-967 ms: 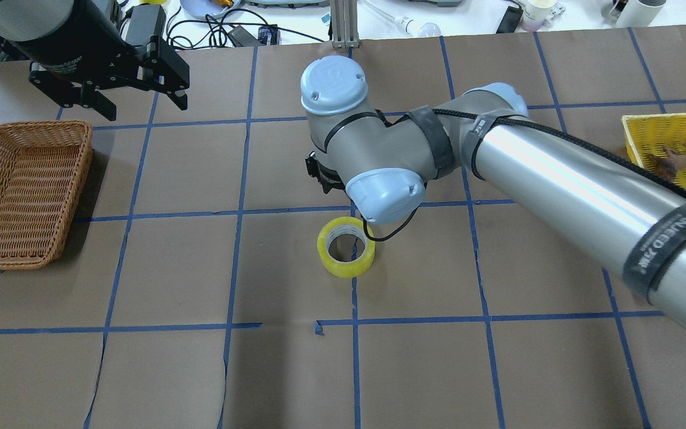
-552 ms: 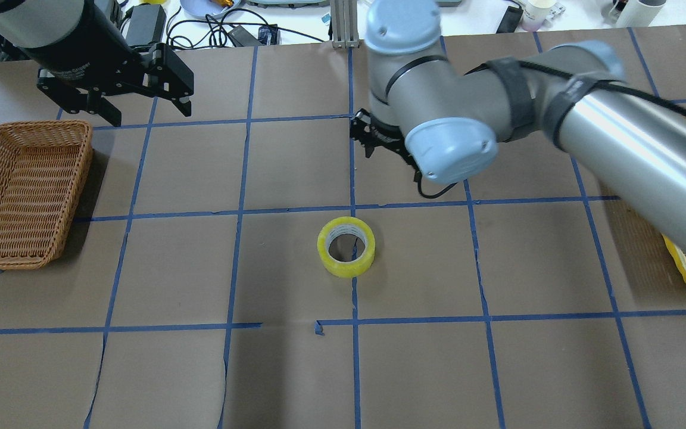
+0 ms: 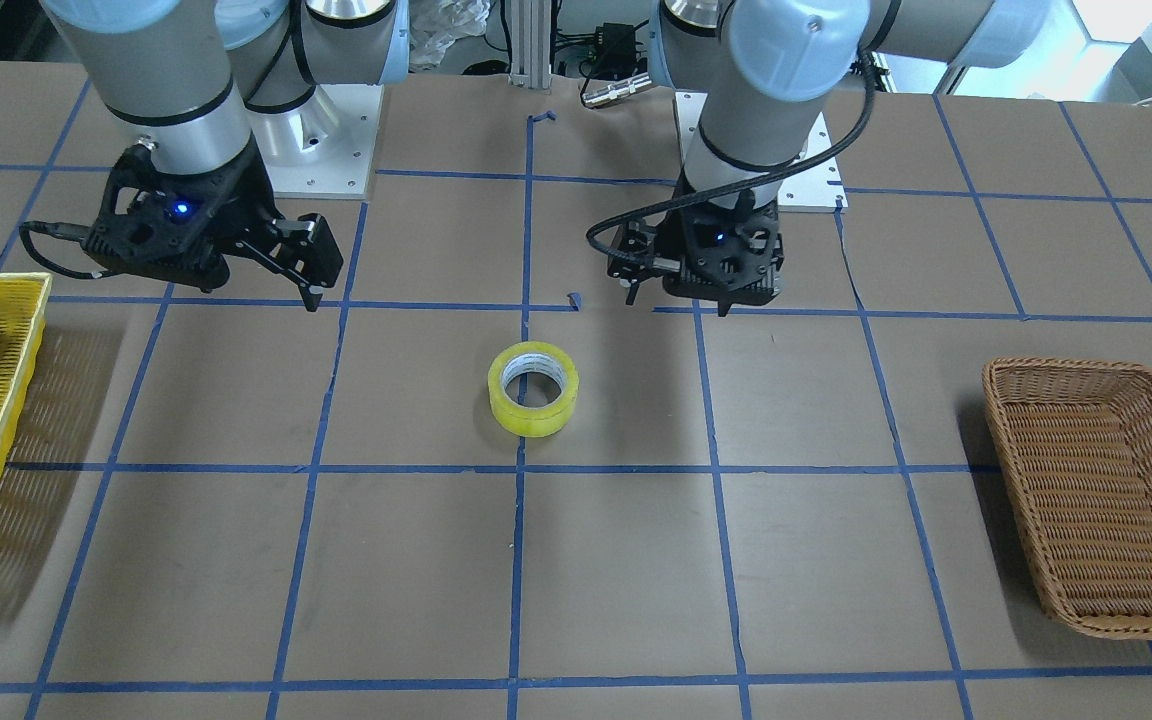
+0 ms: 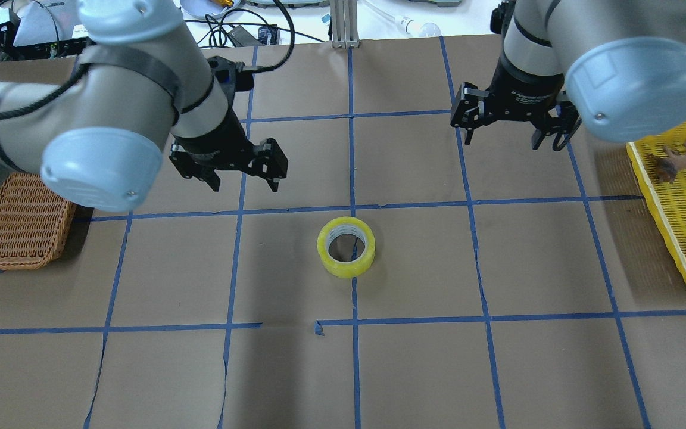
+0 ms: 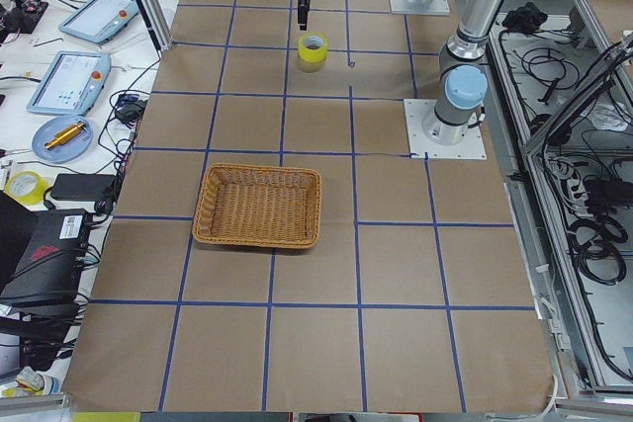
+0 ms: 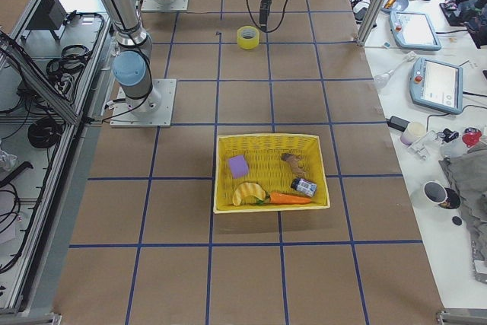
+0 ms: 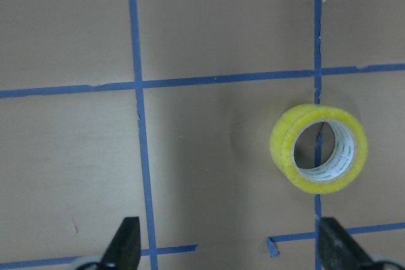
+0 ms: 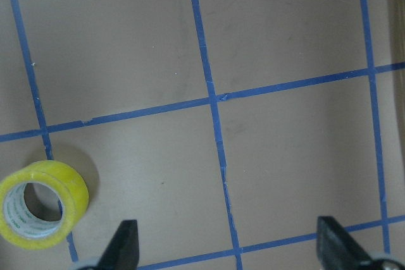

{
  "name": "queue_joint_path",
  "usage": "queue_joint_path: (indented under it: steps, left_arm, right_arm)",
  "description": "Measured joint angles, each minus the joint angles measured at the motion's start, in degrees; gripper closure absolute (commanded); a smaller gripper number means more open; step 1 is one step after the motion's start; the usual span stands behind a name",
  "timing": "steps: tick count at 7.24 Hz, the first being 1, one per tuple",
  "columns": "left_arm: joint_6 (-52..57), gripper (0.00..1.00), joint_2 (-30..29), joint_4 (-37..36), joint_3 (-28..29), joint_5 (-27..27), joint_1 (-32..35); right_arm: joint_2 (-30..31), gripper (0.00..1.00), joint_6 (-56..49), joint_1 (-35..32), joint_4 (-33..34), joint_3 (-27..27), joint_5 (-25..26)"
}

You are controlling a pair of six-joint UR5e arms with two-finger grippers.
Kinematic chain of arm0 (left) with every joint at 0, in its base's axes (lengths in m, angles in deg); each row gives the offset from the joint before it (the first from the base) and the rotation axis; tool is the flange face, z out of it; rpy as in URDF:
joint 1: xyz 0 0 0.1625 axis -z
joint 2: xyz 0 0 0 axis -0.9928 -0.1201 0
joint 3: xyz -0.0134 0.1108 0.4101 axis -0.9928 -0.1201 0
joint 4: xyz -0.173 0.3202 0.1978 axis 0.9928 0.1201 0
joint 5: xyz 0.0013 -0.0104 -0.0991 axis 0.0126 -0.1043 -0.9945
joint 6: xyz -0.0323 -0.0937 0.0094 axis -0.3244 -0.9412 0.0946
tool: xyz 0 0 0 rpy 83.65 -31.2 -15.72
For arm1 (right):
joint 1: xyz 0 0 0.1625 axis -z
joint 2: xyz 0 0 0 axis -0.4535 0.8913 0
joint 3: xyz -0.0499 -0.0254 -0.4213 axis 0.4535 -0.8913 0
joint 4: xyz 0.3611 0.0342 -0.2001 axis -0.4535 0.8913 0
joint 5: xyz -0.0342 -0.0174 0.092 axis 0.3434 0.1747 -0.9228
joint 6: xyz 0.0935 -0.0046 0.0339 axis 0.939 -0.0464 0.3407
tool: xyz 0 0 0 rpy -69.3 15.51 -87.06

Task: Transfer tape with both arms
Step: 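Reach the left gripper to the tape roll and grasp its rim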

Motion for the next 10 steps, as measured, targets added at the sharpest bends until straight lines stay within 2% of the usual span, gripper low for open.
queue_joint_path:
  steps: [3,6,8,10]
  left_arm:
    - [-3.0,0.00,-4.4,-8.0,-4.0,-0.1,2.9]
    - [-3.5,0.00,-11.2,-14.0,-4.5,0.1,4.6]
    - [-5.2,0.00,-15.5,-17.8,-4.7,0.4,6.8]
    - [-7.9,0.10,-18.2,-19.1,-4.8,0.5,8.4]
  right_arm:
    - [1.6,0.00,-2.3,1.5,-4.3,0.0,0.0]
    - [2.3,0.00,-2.9,1.5,-5.3,-0.4,-5.6]
    - [2.7,0.00,-5.4,1.5,-5.3,-0.2,-6.3]
    - [2.9,0.00,-6.7,1.5,-5.3,-0.1,-6.1]
